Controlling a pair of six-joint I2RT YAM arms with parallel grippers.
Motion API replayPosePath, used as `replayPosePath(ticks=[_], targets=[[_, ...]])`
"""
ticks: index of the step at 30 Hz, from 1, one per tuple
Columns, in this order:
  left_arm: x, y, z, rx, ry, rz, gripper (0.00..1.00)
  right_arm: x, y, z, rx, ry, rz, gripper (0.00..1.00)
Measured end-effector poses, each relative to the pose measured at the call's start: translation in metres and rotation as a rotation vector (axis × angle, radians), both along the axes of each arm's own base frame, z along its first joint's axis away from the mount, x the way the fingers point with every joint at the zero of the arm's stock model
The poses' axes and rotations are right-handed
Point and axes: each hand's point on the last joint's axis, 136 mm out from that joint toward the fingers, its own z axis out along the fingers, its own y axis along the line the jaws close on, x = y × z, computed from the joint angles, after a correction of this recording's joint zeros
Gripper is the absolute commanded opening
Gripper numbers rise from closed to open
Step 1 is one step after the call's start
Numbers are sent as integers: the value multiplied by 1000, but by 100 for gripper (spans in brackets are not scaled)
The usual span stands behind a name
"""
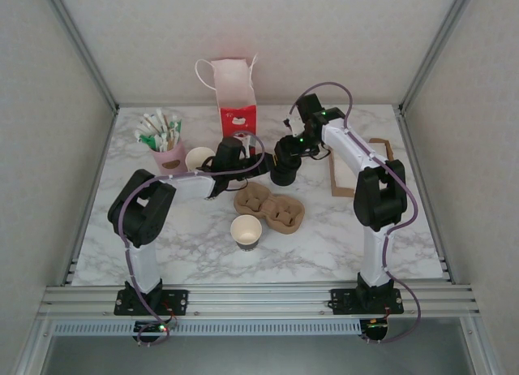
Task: Pack the takeout coffee
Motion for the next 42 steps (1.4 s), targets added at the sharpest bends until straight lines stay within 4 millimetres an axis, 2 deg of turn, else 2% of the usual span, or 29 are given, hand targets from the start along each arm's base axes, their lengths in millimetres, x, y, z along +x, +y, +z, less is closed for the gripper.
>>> replayPosePath(ticks=[9,23,42], targets=[[1,-2,3,-18,-7,-6,49,0,1,1,18,7,2,71],[2,0,-6,-18,8,1,48,-1,2,3,33,16,3,71],[3,0,-8,-16,12,6,48,-2,3,3,40,20,6,71]])
